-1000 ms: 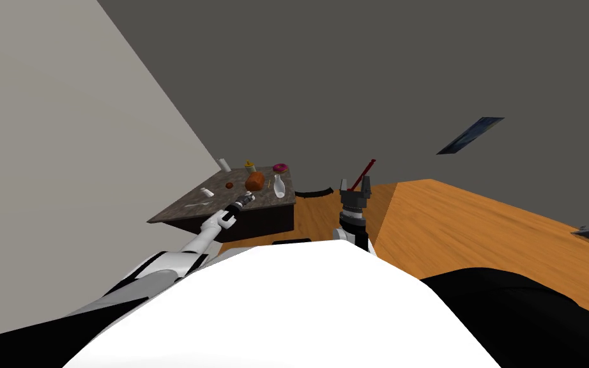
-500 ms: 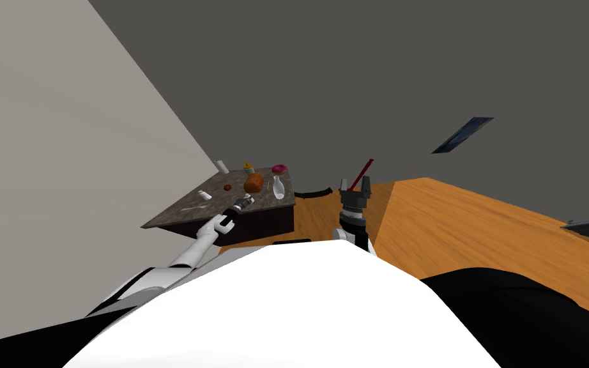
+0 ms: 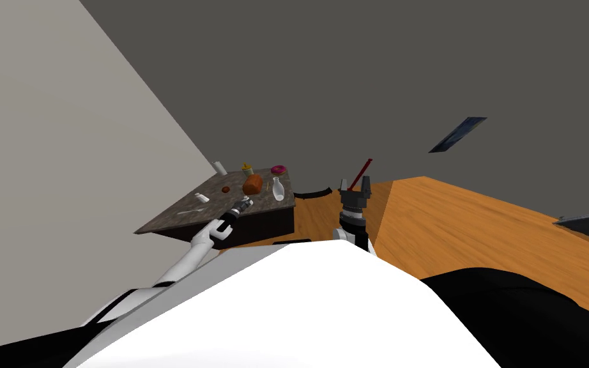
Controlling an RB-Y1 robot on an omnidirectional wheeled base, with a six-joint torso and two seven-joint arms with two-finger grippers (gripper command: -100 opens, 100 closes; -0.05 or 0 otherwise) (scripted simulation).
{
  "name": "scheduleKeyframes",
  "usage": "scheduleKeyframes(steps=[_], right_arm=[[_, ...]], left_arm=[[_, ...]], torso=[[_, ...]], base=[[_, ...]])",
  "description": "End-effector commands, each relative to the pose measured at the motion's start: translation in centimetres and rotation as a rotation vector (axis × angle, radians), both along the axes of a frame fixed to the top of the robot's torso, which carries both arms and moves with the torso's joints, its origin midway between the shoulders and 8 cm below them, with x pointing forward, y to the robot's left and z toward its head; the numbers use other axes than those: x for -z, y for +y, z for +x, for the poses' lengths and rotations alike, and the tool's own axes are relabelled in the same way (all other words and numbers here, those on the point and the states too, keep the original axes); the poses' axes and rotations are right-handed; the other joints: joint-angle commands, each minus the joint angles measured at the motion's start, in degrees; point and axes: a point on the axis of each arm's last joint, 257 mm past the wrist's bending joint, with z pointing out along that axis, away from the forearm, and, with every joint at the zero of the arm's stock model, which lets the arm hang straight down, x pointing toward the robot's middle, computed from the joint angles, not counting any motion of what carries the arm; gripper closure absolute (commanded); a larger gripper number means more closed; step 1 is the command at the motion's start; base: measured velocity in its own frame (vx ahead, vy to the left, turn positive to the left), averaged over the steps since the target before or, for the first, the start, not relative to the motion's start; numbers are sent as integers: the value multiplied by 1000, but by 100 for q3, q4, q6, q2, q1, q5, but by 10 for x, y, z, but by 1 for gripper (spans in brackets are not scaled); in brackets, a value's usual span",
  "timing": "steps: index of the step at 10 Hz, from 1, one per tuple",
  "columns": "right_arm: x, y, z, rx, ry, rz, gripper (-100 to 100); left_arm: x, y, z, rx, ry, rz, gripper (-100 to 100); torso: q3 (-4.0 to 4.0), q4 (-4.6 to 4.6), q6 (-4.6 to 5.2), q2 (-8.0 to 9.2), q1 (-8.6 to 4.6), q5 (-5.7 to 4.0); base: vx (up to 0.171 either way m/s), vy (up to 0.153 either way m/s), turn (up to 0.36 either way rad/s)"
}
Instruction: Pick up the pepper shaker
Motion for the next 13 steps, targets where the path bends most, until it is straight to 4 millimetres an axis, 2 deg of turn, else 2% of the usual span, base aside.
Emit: scheduleKeyframes(steps=[1, 2, 3, 4, 5, 7, 8, 9, 11, 12, 13], right_arm=[[0, 0, 0, 0, 0, 0, 0], [0, 0, 0, 0, 0, 0, 0], [0, 0, 0, 0, 0, 0, 0], [0, 0, 0, 0, 0, 0, 0], [0, 0, 0, 0, 0, 0, 0], [0, 0, 0, 0, 0, 0, 0], [0, 0, 0, 0, 0, 0, 0], [0, 0, 0, 0, 0, 0, 0], [0, 0, 0, 0, 0, 0, 0], [0, 0, 0, 0, 0, 0, 0], [0, 0, 0, 0, 0, 0, 0]], left_arm=[[2, 10, -13, -31, 9, 7, 100], [3, 6, -21, -24, 11, 5, 100], [-6, -1, -20, -9, -8, 2, 100], [-1, 13, -32, -50, 11, 12, 100], [-3, 7, -40, -38, 7, 9, 100], [-12, -1, -39, -23, -13, 6, 100], [-8, 13, -52, -63, 7, 18, 100], [-9, 10, -58, -56, 7, 16, 100], [-20, 1, -58, -39, -15, 13, 100], [-18, 14, -71, -78, 2, 26, 100], [-18, 11, -79, -73, 6, 24, 100]], torso=[[0, 0, 0, 0, 0, 0], [-2, -1, -2, -3, 5, 0], [-3, -3, -5, -4, 7, 1], [1, 1, -1, 1, 1, -1], [0, 1, -2, 0, 3, -2], [1, 1, -2, 1, 0, -1], [3, 3, 2, 4, -6, -2], [1, 2, -1, -1, 0, -3], [1, 1, -3, 1, 0, -2], [5, 4, 1, 7, -6, -3], [4, 3, -3, 4, 1, -4]], base=[[38, 21, -85], [43, 27, -44], [18, 15, 15], [32, 21, -88], [39, 28, -57], [15, 9, 15], [34, 14, -95], [45, 27, -55], [13, 11, 14], [30, 19, -96], [37, 30, -50]])
